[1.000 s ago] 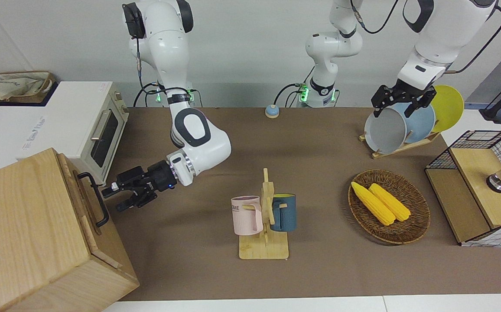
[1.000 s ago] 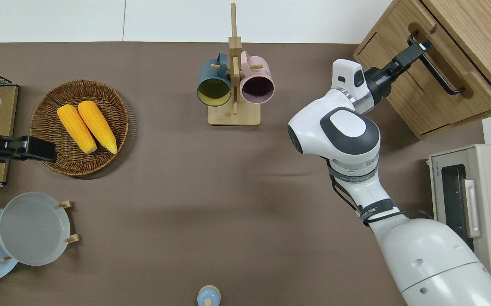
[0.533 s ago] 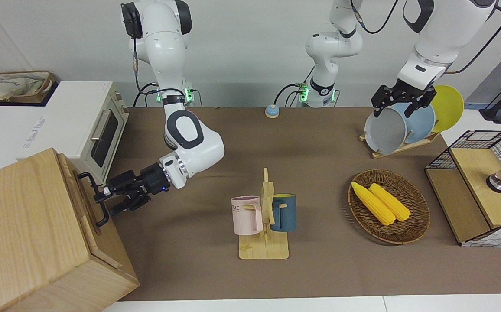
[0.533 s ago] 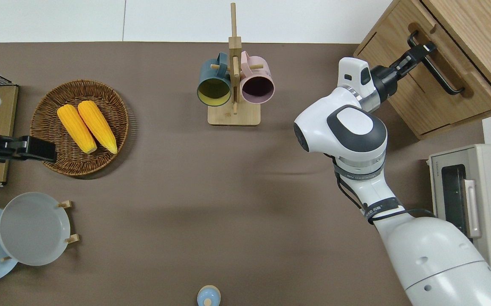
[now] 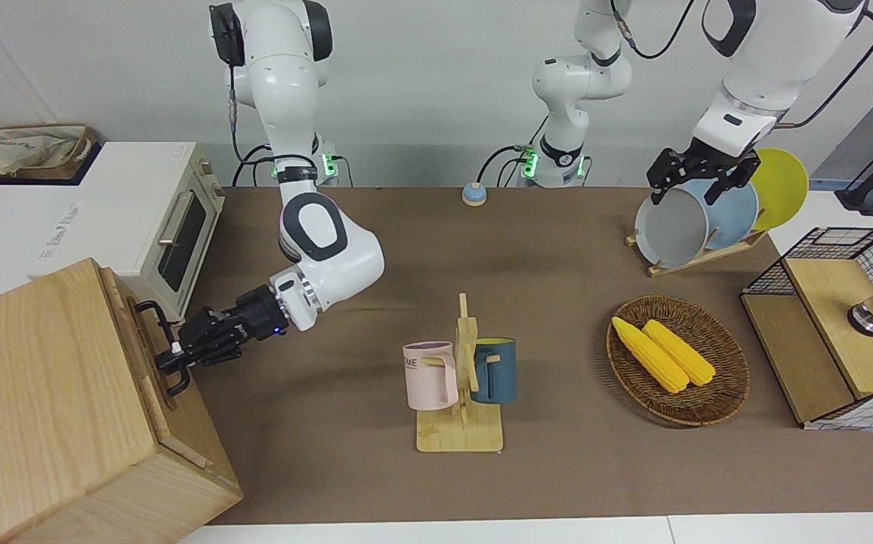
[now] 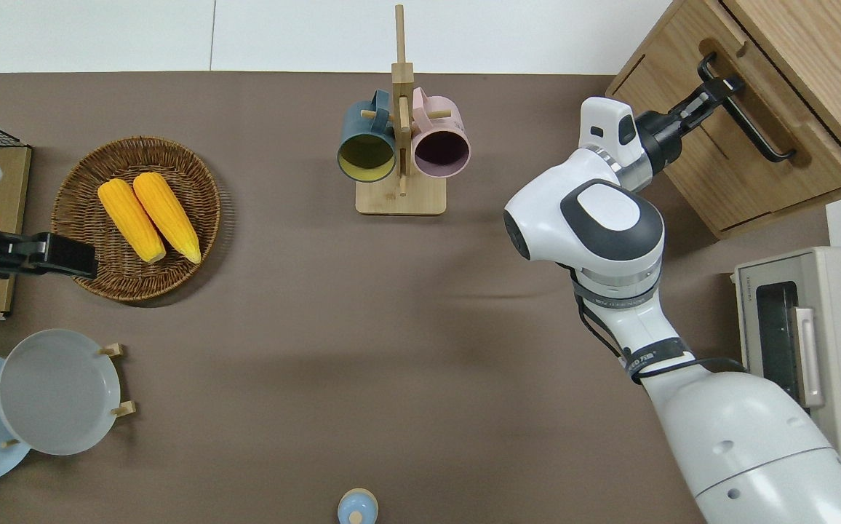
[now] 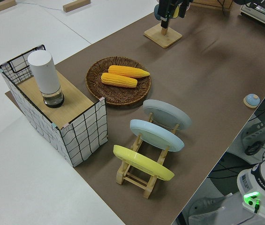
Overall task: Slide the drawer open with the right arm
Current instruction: 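Pull the drawer handle toward the robot with the right gripper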
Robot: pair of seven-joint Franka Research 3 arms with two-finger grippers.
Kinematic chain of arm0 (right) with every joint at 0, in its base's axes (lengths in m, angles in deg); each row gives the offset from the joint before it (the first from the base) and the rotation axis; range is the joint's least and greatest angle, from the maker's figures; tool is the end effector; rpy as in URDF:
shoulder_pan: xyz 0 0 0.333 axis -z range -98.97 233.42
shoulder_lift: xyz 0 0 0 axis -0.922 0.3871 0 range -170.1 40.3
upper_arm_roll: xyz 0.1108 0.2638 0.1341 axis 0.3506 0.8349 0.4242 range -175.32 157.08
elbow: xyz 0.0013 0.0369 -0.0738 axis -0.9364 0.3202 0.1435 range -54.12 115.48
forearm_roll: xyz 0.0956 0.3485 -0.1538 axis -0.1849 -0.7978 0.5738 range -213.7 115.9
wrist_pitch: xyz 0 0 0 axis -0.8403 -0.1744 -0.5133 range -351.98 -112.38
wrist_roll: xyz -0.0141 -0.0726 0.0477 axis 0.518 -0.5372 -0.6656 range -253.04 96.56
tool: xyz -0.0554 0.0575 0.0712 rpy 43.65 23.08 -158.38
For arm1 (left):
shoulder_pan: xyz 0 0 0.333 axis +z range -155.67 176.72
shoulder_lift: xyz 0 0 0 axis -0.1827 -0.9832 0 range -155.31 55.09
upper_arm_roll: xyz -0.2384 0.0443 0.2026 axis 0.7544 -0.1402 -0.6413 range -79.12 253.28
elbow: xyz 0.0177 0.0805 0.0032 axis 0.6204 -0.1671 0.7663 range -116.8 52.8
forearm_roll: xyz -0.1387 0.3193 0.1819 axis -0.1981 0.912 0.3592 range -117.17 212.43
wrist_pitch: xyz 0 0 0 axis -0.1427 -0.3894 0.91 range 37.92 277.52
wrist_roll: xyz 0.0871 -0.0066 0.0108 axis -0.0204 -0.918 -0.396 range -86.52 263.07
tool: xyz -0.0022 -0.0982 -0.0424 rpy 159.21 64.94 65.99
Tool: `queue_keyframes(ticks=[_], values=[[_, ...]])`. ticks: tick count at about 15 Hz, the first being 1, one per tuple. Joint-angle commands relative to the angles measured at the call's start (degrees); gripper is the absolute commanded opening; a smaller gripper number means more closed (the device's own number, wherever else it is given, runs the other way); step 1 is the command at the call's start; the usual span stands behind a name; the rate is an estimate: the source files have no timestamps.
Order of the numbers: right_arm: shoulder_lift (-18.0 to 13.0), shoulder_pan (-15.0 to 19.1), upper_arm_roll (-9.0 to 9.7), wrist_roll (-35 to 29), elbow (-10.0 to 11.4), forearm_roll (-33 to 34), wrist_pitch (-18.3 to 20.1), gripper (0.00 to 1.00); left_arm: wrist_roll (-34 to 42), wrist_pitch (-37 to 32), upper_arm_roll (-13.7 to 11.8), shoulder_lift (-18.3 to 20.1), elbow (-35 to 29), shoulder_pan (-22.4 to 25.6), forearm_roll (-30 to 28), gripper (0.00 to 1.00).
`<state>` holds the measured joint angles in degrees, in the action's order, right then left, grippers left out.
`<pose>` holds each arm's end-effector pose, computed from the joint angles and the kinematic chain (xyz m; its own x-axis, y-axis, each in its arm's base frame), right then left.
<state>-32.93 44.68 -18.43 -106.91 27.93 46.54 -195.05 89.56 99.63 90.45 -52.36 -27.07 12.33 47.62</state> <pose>0.7076 0.1123 0.3891 0.8401 0.5392 -0.0590 0.0473 0.0355 0.9983 0.5612 -0.0146 0.6261 0.9982 -0.0497 -0.0332 -0.0496 -0.9988 0.0034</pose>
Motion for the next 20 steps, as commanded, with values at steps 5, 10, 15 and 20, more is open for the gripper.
queue_keyframes(ticks=[5,10,15,20], values=[[-0.85,-1.45,0.52,2.13,1.78,0.54,0.89,0.0,0.56,-1.13,0.4,-0.65,1.49,0.31,0.98,0.99],[-0.85,-4.87,0.87,2.39,1.87,-3.15,6.25,0.0,0.56,-1.13,0.4,-0.65,1.49,0.31,0.98,1.0],[-0.76,-8.83,1.14,3.36,1.78,-6.58,11.44,0.0,0.56,-1.13,0.4,-0.65,1.49,0.31,0.98,0.99],[-0.76,-12.87,1.31,3.27,1.52,-11.06,15.57,0.0,0.56,-1.13,0.4,-0.65,1.49,0.31,0.98,0.99]])
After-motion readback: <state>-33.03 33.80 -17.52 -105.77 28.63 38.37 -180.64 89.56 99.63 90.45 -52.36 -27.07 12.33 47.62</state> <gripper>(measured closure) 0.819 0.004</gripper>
